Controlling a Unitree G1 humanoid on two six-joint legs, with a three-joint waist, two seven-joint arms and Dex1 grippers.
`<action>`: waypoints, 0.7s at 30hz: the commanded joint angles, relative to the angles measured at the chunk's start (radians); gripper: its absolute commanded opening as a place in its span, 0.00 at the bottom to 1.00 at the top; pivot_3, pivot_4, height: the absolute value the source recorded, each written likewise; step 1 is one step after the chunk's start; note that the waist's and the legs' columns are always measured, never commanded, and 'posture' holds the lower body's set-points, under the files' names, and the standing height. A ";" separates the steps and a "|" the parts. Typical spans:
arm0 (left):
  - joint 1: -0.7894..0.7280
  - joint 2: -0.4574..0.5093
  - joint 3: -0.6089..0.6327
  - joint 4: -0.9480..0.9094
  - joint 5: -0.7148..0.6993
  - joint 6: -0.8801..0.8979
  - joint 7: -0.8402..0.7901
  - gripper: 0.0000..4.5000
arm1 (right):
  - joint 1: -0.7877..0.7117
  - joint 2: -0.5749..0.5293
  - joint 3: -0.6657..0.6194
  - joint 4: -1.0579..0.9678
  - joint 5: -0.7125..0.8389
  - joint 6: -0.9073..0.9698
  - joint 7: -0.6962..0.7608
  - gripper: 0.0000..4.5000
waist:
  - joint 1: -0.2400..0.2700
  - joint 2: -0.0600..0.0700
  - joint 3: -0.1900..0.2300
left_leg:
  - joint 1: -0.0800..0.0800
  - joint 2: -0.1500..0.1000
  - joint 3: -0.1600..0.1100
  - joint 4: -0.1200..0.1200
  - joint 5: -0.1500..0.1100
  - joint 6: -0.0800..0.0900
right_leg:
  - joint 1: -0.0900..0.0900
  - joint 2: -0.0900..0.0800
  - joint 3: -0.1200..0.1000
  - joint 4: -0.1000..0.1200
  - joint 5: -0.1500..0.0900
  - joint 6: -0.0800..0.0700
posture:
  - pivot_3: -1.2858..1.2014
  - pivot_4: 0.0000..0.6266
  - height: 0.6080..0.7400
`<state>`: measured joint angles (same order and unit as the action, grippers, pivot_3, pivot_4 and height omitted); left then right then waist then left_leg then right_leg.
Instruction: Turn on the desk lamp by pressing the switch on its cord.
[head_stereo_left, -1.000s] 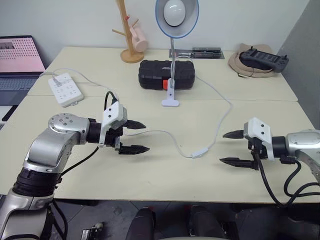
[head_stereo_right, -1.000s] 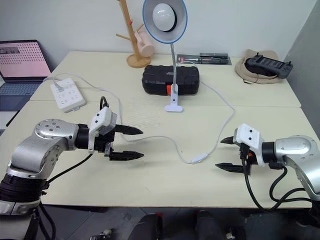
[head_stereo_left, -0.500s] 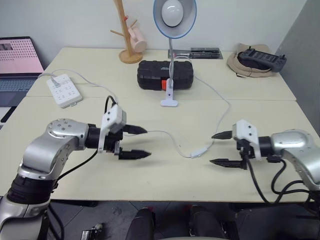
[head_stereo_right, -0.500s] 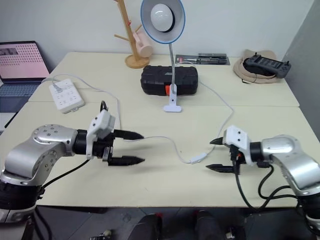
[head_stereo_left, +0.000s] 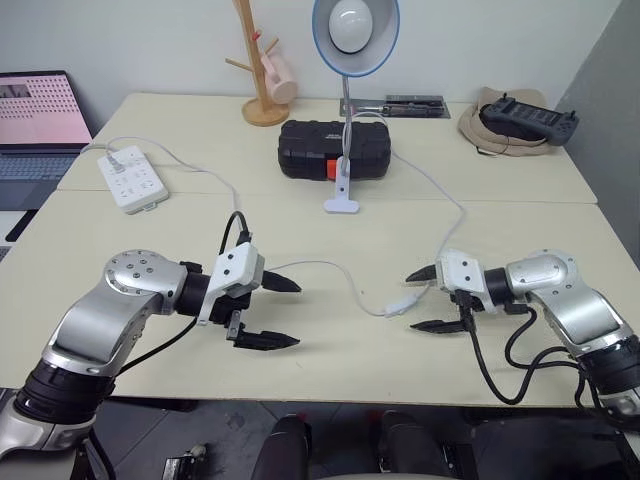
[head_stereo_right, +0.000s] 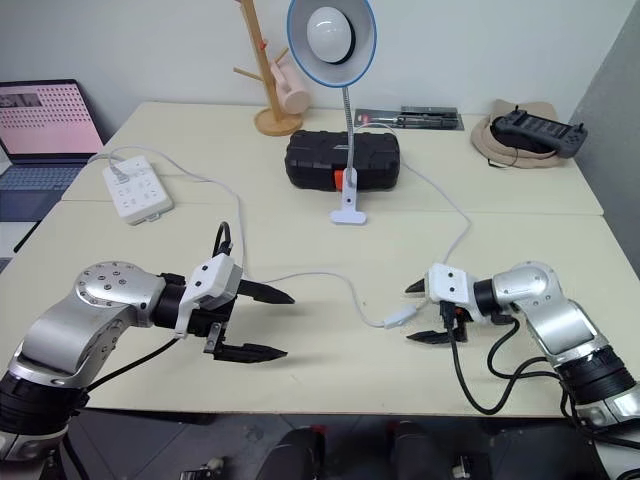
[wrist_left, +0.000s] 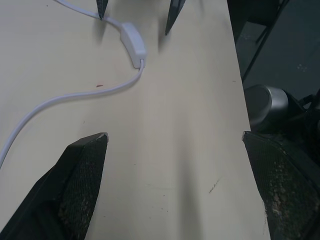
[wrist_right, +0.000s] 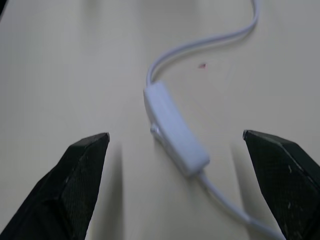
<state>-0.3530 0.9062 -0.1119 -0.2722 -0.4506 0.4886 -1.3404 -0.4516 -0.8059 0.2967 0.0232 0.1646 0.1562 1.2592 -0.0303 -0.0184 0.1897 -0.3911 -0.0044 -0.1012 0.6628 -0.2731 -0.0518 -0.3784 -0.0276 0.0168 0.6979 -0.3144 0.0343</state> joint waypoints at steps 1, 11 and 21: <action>-0.018 -0.004 0.005 -0.012 0.004 -0.019 0.004 1.00 | -0.037 0.008 -0.001 0.039 -0.032 -0.068 0.024 0.82 | 0.000 0.000 0.000 | 0.000 0.000 0.000 0.000 0.000 0.000 | 0.000 0.000 0.000 0.000 0.000 0.000 | 0.52 0.24 1.00; -0.037 -0.019 -0.004 0.008 0.016 -0.029 0.005 1.00 | -0.034 0.042 -0.011 0.057 -0.043 -0.086 0.036 0.26 | 0.000 0.000 0.000 | 0.000 0.000 0.000 0.000 0.000 0.000 | 0.000 0.000 0.000 0.000 0.000 0.000 | 0.52 0.24 1.00; -0.057 -0.026 0.003 0.031 0.015 -0.016 0.009 1.00 | -0.017 0.047 -0.056 -0.013 0.003 0.023 0.009 0.08 | 0.000 0.000 0.000 | 0.000 0.000 0.000 0.000 0.000 0.000 | 0.000 0.000 0.000 0.000 0.000 0.000 | 0.52 0.24 1.00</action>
<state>-0.3874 0.8807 -0.1219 -0.2420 -0.4304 0.4721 -1.3378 -0.4652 -0.7627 0.2934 0.0720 0.1196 0.1064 1.2844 -0.0304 -0.0184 0.1897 -0.3910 -0.0045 -0.1016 0.6629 -0.2730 -0.0519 -0.3783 -0.0276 0.0168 0.6981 -0.3144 0.0342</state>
